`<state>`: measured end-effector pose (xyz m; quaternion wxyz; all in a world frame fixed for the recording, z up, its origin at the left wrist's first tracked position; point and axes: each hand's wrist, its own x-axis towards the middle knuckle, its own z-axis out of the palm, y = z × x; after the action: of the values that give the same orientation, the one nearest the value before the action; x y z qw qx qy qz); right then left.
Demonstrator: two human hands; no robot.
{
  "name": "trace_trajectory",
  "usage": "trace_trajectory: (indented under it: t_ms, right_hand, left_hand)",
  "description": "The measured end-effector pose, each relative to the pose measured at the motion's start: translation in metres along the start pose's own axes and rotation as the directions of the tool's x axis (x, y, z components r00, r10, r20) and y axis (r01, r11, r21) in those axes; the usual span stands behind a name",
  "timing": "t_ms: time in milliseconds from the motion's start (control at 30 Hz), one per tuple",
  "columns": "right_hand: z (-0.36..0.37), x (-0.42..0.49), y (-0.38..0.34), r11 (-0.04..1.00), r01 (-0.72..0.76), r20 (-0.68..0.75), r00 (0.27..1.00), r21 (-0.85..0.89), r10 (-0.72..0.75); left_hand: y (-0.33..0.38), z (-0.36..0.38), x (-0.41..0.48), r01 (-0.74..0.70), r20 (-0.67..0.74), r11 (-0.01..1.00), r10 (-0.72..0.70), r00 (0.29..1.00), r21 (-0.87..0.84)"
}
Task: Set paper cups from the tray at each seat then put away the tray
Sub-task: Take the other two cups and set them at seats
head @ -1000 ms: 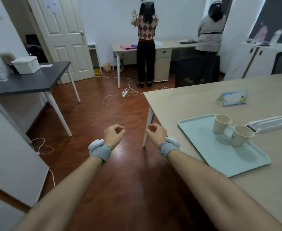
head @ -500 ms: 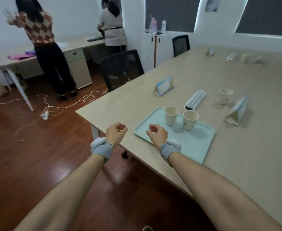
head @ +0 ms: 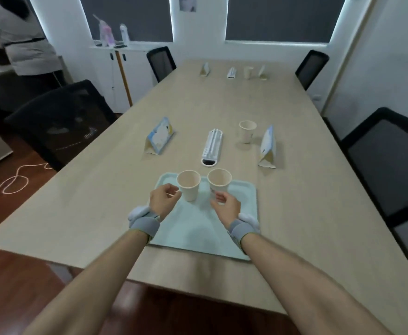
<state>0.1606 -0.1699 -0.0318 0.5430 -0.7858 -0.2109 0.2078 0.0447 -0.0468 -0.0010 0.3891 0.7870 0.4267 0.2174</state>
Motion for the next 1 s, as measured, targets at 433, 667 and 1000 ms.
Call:
trace_trajectory:
  t_ms: [433,667,1000]
  right_hand:
    - [0.014,0.037,0.032,0.972,-0.235,-0.113,0.965,0.029,0.236]
    - [0.033,0.081,0.030,0.974,-0.190,-0.216,0.953,0.126,0.214]
    - [0.047,0.091,0.016,0.967,-0.180,-0.295,0.928,0.179,0.228]
  left_hand:
    - [-0.053,0.036,0.060,0.121,0.249,0.985,-0.089,0.964,-0.119]
    - [-0.064,0.069,0.093,0.059,0.217,0.942,0.014,0.976,-0.329]
    - [-0.067,0.068,0.106,0.033,0.075,0.916,-0.003,0.997,-0.400]
